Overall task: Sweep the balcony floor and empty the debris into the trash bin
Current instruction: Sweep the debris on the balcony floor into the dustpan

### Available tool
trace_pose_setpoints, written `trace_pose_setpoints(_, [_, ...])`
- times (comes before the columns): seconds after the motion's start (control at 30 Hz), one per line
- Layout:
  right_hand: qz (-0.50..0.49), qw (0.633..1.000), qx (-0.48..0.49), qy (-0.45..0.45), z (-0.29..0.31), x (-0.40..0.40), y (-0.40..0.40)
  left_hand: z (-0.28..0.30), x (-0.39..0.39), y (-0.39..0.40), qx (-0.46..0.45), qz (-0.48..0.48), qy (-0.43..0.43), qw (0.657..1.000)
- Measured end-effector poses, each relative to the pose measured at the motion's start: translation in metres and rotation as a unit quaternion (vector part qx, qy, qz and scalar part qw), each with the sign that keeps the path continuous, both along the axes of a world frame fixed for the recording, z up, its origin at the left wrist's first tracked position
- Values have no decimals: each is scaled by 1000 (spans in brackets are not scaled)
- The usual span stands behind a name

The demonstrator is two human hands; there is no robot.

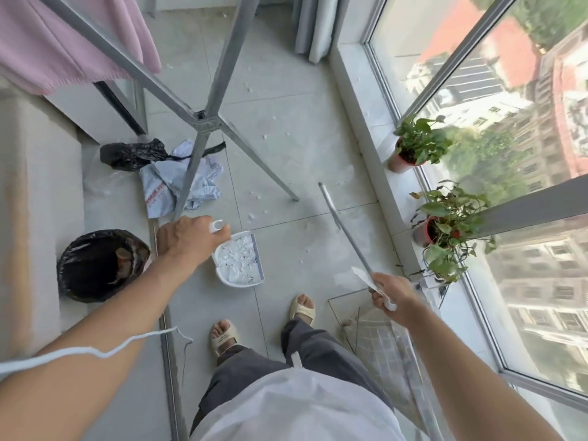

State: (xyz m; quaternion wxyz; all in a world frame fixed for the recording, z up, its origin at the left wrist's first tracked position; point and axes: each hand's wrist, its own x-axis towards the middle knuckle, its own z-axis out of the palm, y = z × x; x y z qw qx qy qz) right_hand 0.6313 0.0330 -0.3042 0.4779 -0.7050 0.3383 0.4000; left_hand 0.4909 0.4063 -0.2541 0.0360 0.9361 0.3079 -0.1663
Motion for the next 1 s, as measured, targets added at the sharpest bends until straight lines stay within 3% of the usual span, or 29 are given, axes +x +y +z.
trace_pose_setpoints(0.5, [-26,998,-55,26,-38,156,-46,-3,107,-53,0,11,41,999])
trace_pose_setpoints(0.73, [74,992,-80,57,-57,121,-28,-15,136,-43,-51,11,127,991])
trace_pose_setpoints(1.0, [193,975,-81,76,-57,78,-37,-21,155,-38,-71,-13,132,989])
